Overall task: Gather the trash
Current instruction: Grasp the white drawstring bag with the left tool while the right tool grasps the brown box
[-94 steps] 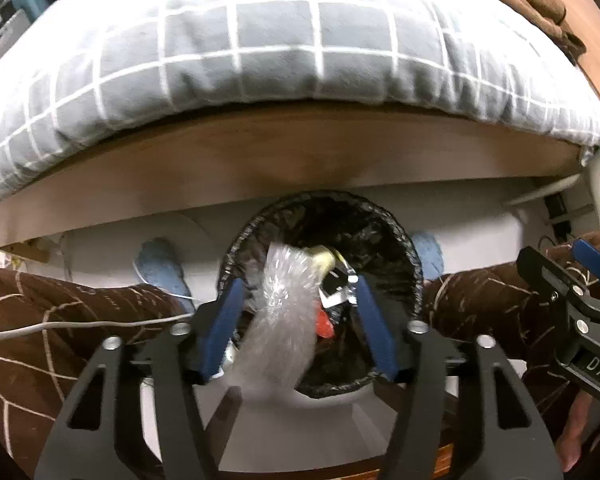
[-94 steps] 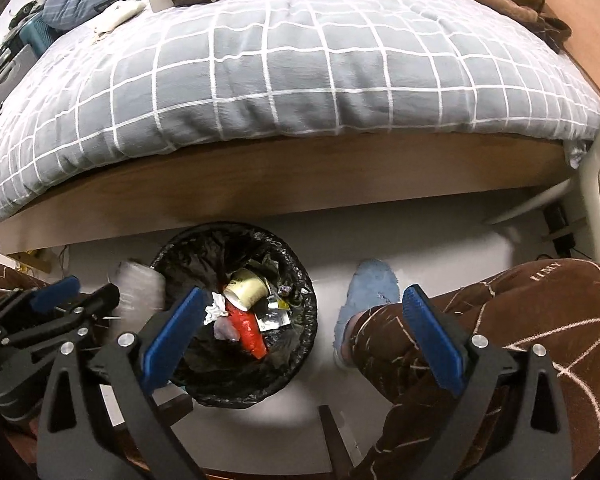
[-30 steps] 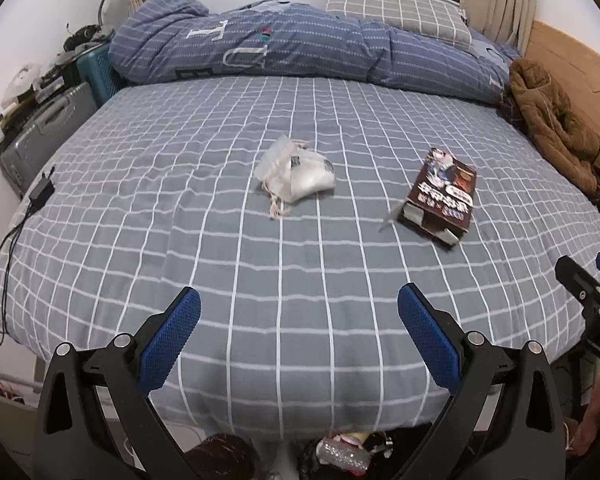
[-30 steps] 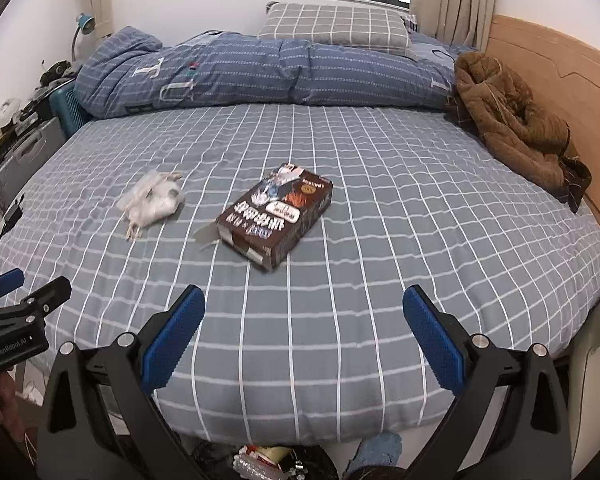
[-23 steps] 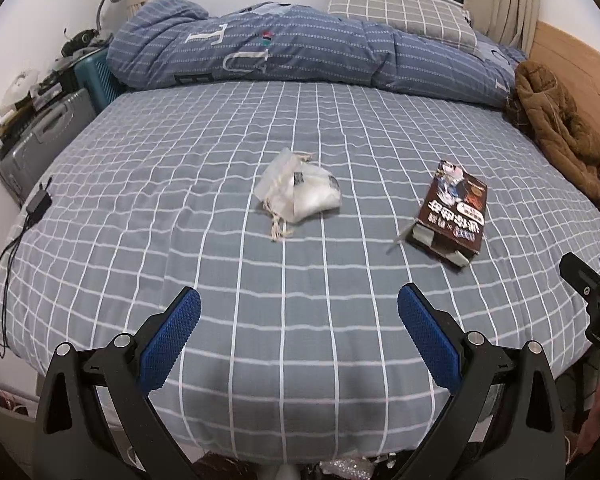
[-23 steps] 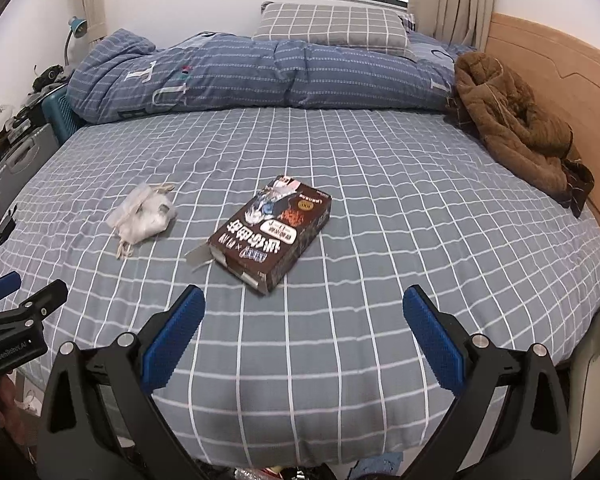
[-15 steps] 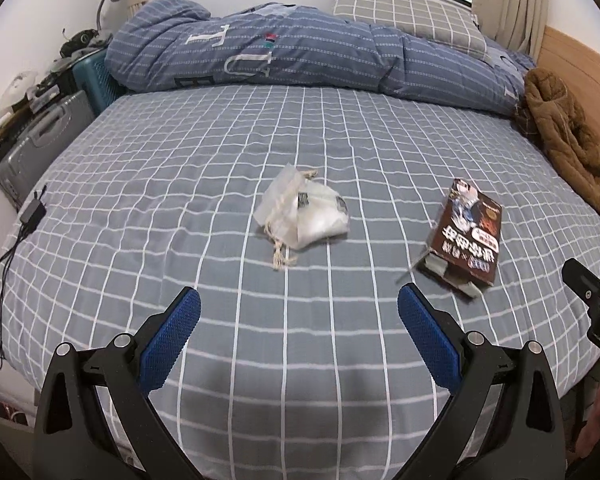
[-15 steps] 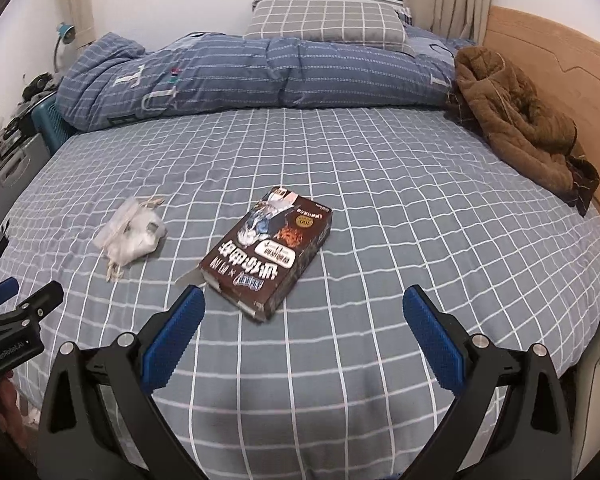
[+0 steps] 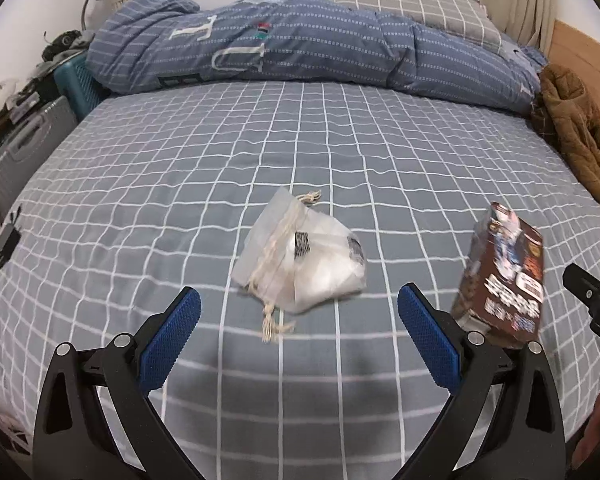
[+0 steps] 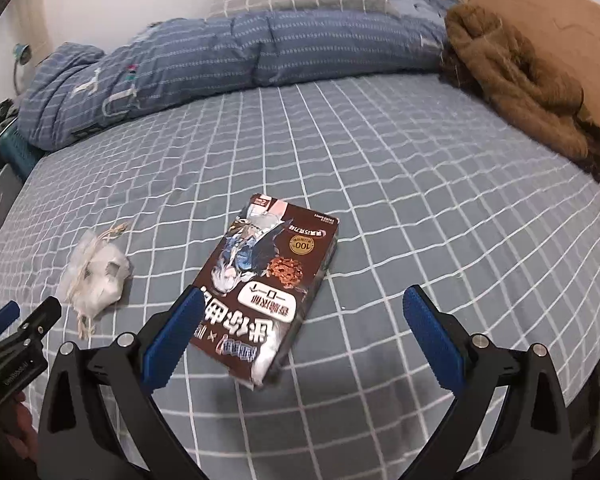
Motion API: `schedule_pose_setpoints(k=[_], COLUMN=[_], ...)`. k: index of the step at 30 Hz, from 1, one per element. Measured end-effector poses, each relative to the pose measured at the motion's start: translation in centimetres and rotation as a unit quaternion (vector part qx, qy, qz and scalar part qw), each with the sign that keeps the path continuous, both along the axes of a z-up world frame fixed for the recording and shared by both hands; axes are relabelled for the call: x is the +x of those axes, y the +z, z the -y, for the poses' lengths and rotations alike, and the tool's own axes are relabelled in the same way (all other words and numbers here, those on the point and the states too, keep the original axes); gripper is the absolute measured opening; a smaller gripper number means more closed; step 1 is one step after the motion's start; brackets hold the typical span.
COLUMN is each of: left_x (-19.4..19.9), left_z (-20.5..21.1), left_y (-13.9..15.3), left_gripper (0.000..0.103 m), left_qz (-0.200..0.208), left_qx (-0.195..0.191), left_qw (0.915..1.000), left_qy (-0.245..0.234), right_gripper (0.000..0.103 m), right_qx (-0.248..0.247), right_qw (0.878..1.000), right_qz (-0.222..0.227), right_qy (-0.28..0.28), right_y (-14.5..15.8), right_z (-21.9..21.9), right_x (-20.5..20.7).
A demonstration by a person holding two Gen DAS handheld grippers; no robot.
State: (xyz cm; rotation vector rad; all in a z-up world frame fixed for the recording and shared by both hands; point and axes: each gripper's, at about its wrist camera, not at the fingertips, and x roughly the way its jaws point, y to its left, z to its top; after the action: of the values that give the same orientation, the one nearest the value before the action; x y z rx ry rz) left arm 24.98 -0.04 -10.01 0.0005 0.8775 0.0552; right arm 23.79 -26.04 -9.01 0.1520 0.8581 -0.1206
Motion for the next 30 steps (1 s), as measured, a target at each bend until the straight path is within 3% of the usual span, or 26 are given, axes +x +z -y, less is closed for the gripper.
schedule_pose_setpoints(k=[5,14,30], left_x=[2.8,5.9,6.8], left_z=[0.2,-0.4,0.1], left_y=[-1.9,-4.9,-5.6], left_gripper=[0.097,0.097,0.097], left_qz=[-0.009,-0.029,-0.036], left_qx=[0.007,0.014,0.003], left_qw=[0.9999,0.9995,0.9993], left_qy=[-0.005,0.006,0.006], right_gripper=[0.095,0.095,0.095], right_qx=[0.026,0.016,0.015], right_qw=[0.999,0.998,0.996], right_qz=[-0.022,-0.060,-0.091], right_qy=[-0.006,-0.015,-0.023], right_y=[-1.4,-4.1,-5.2], right_z=[-0.4,-2.5,-4.3], right_x=[2.1,5.0,6.9])
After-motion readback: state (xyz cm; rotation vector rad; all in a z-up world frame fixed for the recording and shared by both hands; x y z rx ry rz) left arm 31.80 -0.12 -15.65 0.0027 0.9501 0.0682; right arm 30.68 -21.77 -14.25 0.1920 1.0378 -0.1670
